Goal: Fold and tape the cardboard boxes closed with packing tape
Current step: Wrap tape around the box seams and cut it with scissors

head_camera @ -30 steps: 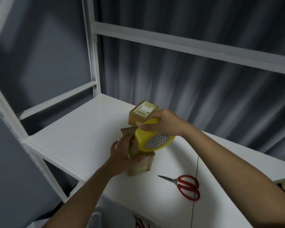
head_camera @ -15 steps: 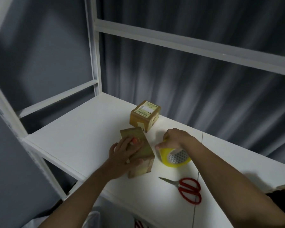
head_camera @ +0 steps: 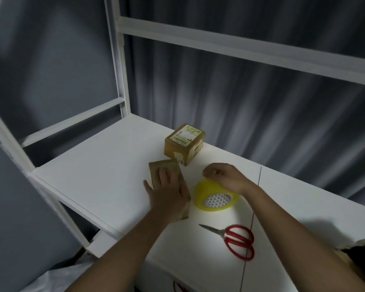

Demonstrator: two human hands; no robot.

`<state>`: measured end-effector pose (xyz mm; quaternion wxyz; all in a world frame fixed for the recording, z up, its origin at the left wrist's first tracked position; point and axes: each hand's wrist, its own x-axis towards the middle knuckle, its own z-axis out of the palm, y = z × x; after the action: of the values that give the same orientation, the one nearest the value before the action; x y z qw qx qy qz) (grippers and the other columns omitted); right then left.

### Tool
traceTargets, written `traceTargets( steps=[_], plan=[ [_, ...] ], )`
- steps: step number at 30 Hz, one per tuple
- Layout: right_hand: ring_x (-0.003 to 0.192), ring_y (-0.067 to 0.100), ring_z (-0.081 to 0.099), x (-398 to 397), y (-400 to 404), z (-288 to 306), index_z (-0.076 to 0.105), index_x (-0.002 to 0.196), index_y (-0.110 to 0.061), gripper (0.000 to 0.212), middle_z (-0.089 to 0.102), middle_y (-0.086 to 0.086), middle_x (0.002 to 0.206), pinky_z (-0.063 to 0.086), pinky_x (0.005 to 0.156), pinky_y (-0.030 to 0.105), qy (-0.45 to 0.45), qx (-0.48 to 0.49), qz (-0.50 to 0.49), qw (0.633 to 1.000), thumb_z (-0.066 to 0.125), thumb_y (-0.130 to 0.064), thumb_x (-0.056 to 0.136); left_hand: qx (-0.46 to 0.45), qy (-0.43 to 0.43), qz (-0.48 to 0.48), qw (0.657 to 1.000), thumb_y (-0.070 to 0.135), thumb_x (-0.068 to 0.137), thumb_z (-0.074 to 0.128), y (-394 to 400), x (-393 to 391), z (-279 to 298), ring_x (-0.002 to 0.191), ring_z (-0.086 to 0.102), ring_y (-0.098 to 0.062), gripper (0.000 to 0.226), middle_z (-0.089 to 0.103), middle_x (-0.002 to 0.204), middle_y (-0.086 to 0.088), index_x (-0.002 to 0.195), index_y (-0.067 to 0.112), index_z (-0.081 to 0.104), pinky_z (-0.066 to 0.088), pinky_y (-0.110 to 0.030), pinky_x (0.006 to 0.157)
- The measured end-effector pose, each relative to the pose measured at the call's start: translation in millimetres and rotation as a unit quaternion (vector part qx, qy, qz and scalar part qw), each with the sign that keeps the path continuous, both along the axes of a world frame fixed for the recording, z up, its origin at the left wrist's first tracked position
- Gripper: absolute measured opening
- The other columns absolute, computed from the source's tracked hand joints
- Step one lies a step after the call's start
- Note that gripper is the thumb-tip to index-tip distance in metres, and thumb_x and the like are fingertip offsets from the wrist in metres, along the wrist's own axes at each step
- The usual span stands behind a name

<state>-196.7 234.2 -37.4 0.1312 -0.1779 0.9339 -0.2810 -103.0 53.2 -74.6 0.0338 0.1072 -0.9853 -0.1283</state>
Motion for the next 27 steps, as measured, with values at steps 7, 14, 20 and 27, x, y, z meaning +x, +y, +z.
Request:
traceTargets(
  steps=[7, 14, 20, 27],
  plan=[
    [0.073, 0.017, 0.067, 15.9, 23.2, -16.8, 0.065, 0.072, -0.012, 0.047, 0.067, 0.002, 0.072, 0.052, 0.070, 0.029, -0.072, -0.166, -0.113, 0.977, 0.064, -0.059, 0.079, 0.086, -0.096, 0.047, 0.991, 0.077, 0.083, 0.024, 5.0, -15.1, 8.4, 0.139, -0.025, -0.039, 0.084, -0.013, 0.157, -0.011, 0.149, 0.030, 0.002, 0.006, -0.070, 0.104],
    [0.067, 0.022, 0.060, 16.5, 14.8, 8.3, 0.062, 0.064, -0.011, 0.053, 0.058, 0.006, 0.063, 0.044, 0.062, 0.030, -0.005, -0.128, -0.091, 0.987, 0.063, -0.061, 0.079, 0.192, 0.053, 0.049, 0.979, 0.053, 0.084, 0.049, -7.8, -7.3, -1.3, 0.139, 0.009, -0.030, 0.066, 0.013, 0.150, 0.000, 0.140, 0.031, 0.022, 0.039, -0.050, 0.099],
    [0.086, 0.011, 0.052, 18.2, -19.8, 74.3, 0.064, 0.098, -0.031, 0.028, 0.055, -0.012, 0.095, 0.038, 0.070, 0.025, 0.087, 0.032, 0.051, 0.994, 0.055, -0.055, 0.088, 0.519, 0.072, -0.009, 0.852, 0.051, 0.091, 0.040, -19.4, 1.9, -23.0, 0.144, 0.001, -0.007, 0.065, 0.002, 0.158, 0.010, 0.147, 0.040, 0.009, 0.009, -0.030, 0.117],
    [0.105, 0.012, 0.060, 18.2, -39.0, 76.0, 0.071, 0.094, -0.033, 0.026, 0.062, -0.013, 0.108, 0.048, 0.084, 0.025, 0.007, -0.093, 0.060, 0.994, 0.065, -0.055, 0.081, 0.248, 0.079, -0.194, 0.946, 0.060, 0.085, 0.008, -60.9, 3.5, -36.7, 0.139, -0.012, 0.006, 0.064, 0.009, 0.155, 0.013, 0.140, 0.034, 0.029, -0.016, -0.025, 0.114]
  ],
)
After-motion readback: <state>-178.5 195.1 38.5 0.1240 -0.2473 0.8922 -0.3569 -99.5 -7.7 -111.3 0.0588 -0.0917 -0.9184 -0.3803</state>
